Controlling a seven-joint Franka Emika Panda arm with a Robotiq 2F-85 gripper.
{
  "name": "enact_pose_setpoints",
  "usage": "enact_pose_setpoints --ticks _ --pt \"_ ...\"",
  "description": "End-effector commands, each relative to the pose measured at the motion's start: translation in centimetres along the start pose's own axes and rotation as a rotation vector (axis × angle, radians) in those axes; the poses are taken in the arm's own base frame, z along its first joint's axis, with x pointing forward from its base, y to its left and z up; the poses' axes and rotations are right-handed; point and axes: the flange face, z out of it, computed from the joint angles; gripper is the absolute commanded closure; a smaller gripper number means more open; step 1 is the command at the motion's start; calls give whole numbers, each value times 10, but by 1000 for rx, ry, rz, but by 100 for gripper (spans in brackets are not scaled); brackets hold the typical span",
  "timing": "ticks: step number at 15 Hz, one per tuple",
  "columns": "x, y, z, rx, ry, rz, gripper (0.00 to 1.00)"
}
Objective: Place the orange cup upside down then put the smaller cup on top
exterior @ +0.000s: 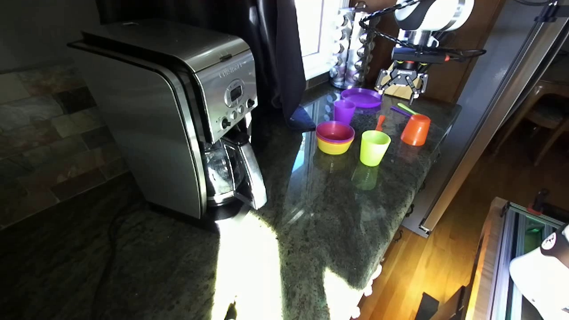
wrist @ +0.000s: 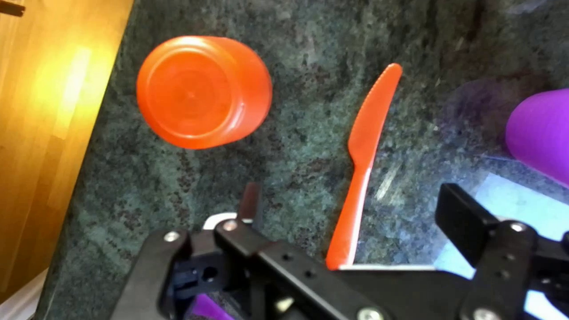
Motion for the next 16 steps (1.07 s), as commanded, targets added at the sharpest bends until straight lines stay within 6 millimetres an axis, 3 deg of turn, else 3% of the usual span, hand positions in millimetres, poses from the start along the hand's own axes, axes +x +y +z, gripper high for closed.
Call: enact_pose_setpoints --ticks 1,14,16 --pt "18 -4 18 53 -26 43 0" --pt "39 -1 69 62 -50 115 0" --pt "41 -3 73 71 -60 116 12"
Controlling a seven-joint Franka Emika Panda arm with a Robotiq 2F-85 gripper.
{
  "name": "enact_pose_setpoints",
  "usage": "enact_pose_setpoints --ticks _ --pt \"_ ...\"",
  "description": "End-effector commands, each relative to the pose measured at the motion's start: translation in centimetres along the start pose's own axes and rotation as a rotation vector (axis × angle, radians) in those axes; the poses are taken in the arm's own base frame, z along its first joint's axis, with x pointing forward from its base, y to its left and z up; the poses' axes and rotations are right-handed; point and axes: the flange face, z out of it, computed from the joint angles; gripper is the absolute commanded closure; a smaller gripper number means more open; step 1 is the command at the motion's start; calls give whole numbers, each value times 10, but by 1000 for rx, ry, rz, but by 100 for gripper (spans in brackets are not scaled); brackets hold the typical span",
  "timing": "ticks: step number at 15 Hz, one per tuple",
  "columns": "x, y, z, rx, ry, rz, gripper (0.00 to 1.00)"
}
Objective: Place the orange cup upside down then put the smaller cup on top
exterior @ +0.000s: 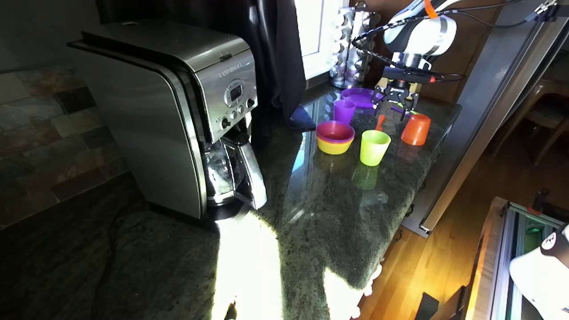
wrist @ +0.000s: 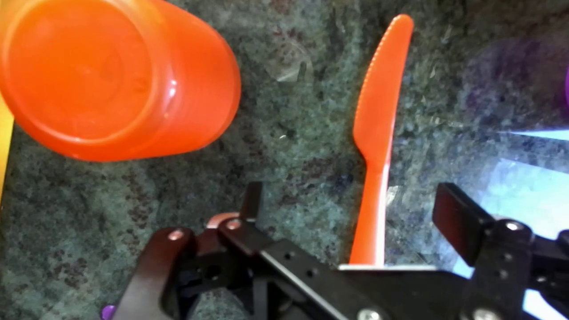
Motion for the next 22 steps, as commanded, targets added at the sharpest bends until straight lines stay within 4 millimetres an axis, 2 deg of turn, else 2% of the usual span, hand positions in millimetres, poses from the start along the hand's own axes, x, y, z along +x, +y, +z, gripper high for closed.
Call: enact_pose_setpoints --ticks 1,2,3,4,6,7,11,16,22 --pt "9 -6 10 33 -13 4 14" --pt "10 -7 12 32 -17 3 11" --pt "11 -8 13 33 -17 5 15" --pt "12 -10 14 32 -17 5 12" --pt "14 -12 16 25 -14 5 18" --pt "15 -14 17 23 -13 3 31" --pt "18 -17 20 15 -10 2 64" --pt "21 -19 23 5 -6 6 99" --pt "22 -17 21 10 -12 11 96"
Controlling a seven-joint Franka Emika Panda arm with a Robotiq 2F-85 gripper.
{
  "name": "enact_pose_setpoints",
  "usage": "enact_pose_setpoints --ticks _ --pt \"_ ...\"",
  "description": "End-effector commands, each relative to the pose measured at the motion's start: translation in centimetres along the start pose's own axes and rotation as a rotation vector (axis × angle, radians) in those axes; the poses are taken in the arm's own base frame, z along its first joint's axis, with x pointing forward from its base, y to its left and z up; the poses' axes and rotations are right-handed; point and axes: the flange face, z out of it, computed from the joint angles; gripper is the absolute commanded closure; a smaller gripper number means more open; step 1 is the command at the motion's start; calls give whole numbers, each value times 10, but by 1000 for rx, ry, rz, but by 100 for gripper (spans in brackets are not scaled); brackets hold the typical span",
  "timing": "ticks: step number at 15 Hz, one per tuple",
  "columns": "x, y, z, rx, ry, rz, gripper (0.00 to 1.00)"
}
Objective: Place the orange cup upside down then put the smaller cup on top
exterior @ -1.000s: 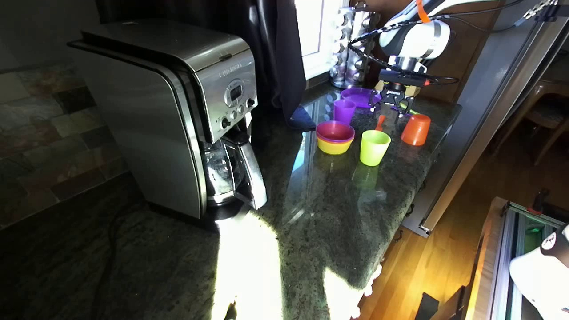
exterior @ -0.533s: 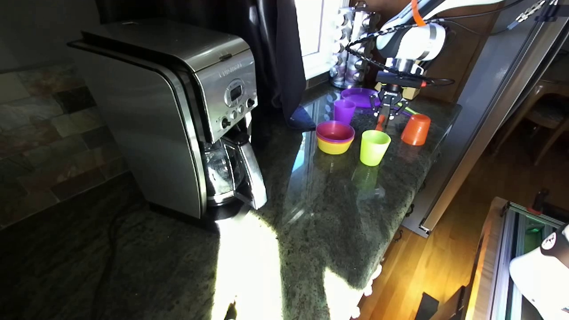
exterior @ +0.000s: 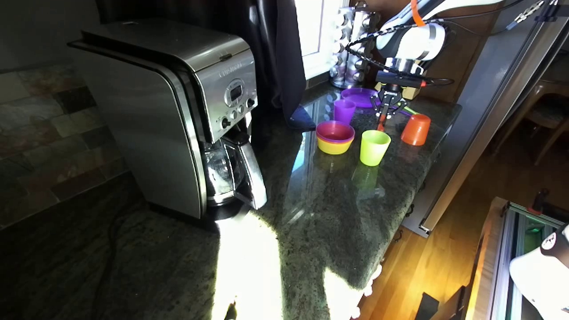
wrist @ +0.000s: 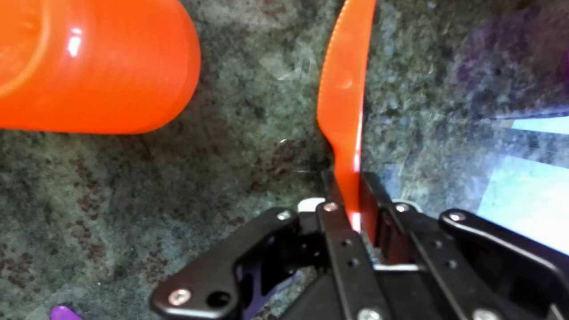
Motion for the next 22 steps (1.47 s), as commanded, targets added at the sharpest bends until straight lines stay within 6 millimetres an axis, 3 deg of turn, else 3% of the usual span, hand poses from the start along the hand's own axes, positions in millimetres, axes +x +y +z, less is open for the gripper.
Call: enact_pose_setpoints --ticks 1,2,5,6,7,8,10,12,13,15,22 --pt "5 -1 5 12 -12 7 80" --pt "5 -1 6 11 -12 6 57" --pt "5 -2 7 4 -11 5 53" --pt "5 -3 8 3 -11 4 70" --pt "5 -3 8 2 -10 4 76" --pt "5 -3 8 2 -9 3 64" --pt "5 -4 8 -2 -9 3 57" --pt "5 -5 10 -7 -7 4 82" --pt "6 -5 11 -11 -5 6 84" --pt "8 -2 11 -21 -13 11 99" --pt "5 5 -4 -13 -68 4 96"
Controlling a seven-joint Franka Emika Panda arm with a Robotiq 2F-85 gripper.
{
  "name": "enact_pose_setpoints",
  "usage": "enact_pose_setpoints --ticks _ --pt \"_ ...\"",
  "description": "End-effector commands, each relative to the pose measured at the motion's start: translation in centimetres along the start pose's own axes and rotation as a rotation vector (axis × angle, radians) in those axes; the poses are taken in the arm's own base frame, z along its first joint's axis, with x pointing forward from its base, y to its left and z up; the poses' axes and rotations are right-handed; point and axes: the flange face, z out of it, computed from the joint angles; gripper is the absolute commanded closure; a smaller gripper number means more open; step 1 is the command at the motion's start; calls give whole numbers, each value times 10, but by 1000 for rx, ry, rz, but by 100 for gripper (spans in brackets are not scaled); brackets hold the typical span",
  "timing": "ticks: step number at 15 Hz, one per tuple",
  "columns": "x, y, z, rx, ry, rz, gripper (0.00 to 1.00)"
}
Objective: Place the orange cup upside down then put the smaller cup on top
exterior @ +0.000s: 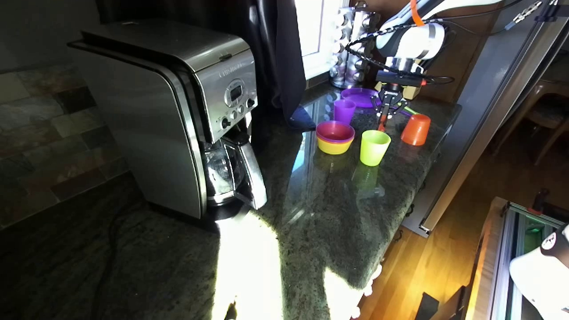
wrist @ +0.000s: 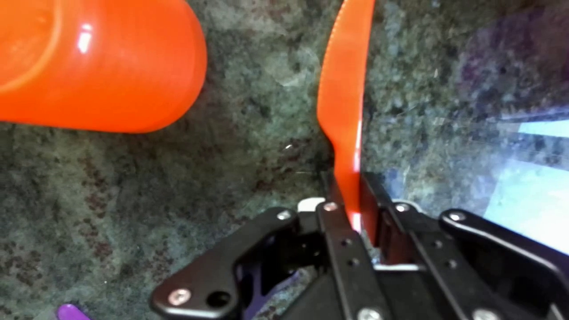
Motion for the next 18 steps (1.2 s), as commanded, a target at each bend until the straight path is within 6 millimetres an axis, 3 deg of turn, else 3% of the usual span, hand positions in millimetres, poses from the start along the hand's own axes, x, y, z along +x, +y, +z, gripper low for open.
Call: enact_pose_setpoints --ticks 1,7,11,18 --pt "0 8 -13 9 -58 -3 96" --pt "-11 29 -70 65 -7 -13 96" --pt "-33 42 -104 94 14 -25 96" --pt "-68 74 -130 42 -59 20 96"
